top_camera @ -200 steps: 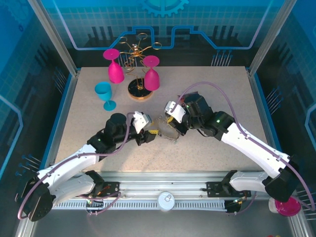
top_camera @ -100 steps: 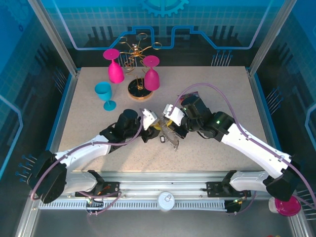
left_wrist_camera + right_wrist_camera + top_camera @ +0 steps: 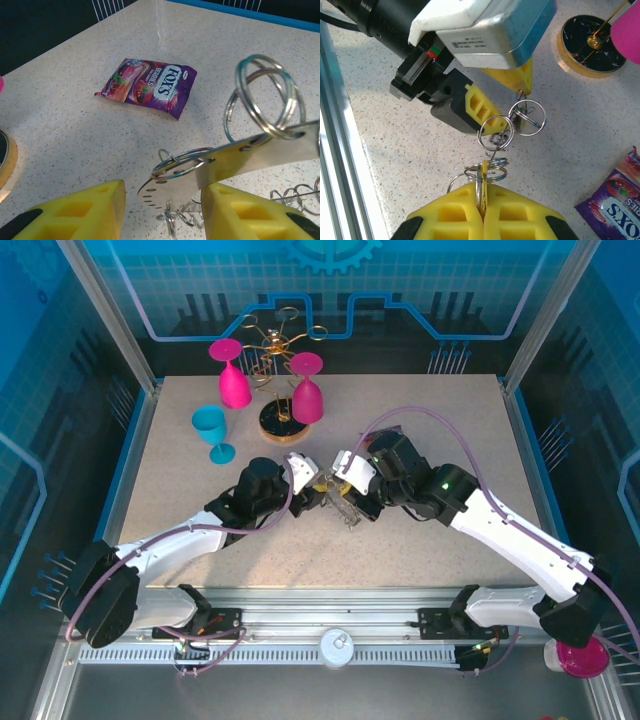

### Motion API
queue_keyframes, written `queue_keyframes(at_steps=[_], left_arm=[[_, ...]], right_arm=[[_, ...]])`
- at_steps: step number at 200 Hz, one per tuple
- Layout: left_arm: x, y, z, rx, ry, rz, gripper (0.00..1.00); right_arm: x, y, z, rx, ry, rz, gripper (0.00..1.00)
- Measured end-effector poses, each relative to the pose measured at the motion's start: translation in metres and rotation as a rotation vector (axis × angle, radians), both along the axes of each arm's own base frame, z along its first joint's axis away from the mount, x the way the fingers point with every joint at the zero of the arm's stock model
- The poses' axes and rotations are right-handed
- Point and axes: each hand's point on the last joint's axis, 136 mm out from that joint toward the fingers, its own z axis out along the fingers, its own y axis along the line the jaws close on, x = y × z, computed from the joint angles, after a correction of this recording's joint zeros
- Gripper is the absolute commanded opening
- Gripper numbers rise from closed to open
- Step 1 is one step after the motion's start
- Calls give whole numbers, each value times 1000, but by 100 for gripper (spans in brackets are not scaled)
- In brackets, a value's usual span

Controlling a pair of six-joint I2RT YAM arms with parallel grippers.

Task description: Put the keys on the keyring

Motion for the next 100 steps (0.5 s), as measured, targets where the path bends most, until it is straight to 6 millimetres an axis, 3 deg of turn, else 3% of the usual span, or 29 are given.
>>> queue_keyframes(at_steps=[68,100], left_arm=[[-50,0,21,-112,-46,-153,39],[-62,-4,32,-161,-66,-179,38]], right_arm=[[8,-1,-6,-11,15,-49,0],[12,2,-8,2,33,-76,0]])
